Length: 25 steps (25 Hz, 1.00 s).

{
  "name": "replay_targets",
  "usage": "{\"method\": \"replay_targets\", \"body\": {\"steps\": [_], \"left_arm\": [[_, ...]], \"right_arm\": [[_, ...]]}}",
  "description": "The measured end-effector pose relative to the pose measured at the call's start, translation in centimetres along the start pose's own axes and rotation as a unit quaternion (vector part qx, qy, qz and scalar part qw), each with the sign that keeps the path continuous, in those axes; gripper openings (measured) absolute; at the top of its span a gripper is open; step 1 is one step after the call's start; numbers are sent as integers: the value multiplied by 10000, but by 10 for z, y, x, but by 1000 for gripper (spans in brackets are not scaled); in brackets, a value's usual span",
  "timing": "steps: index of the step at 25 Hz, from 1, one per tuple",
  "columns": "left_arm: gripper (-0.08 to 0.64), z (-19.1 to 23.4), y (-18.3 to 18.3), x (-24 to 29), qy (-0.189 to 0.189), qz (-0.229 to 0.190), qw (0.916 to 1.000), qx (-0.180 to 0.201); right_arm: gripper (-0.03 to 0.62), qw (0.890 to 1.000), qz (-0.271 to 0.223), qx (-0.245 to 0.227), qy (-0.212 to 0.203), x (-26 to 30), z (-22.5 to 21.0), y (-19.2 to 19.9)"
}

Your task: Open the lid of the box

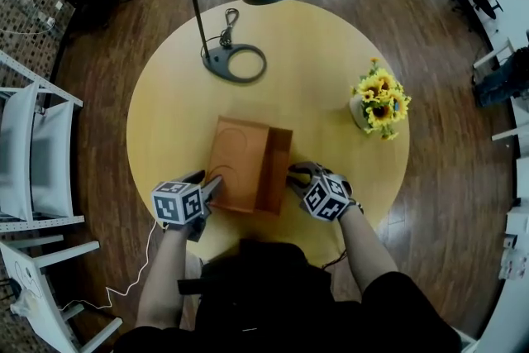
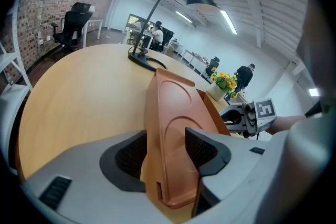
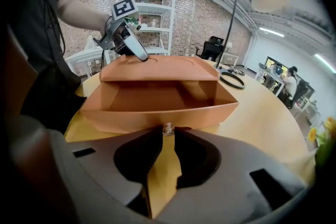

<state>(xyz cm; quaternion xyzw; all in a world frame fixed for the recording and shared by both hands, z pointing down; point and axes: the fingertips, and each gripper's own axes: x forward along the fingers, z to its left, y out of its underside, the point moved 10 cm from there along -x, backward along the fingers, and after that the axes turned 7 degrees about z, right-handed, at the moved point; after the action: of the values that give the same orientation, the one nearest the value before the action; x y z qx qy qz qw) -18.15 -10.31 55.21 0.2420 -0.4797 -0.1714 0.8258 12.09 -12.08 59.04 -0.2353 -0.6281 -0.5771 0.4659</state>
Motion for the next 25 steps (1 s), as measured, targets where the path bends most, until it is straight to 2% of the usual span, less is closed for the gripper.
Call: {"method": "replay_targets", "body": {"steps": [6,15,18,22,25], "left_arm": [[222,0,2,-1,-45,-31,10000,20],[221,-1,3,2,-134,-130,9998,-19],[221,0,6,3,-165,-227,9996,-13],[221,-2,8,2,-265,-419,9985,227],[221,1,11,2,-273,-584,9976,250]], "right_arm": [[77,9991,291,206,221,-18,0,38],[80,9984,284,310,373,-20,0,38],[118,9972,365,449,484,-20,3,46],[118,9928,-40,927,759,-42,4,51],[117,9773,-797,1661,1047,-75,4,49]]}}
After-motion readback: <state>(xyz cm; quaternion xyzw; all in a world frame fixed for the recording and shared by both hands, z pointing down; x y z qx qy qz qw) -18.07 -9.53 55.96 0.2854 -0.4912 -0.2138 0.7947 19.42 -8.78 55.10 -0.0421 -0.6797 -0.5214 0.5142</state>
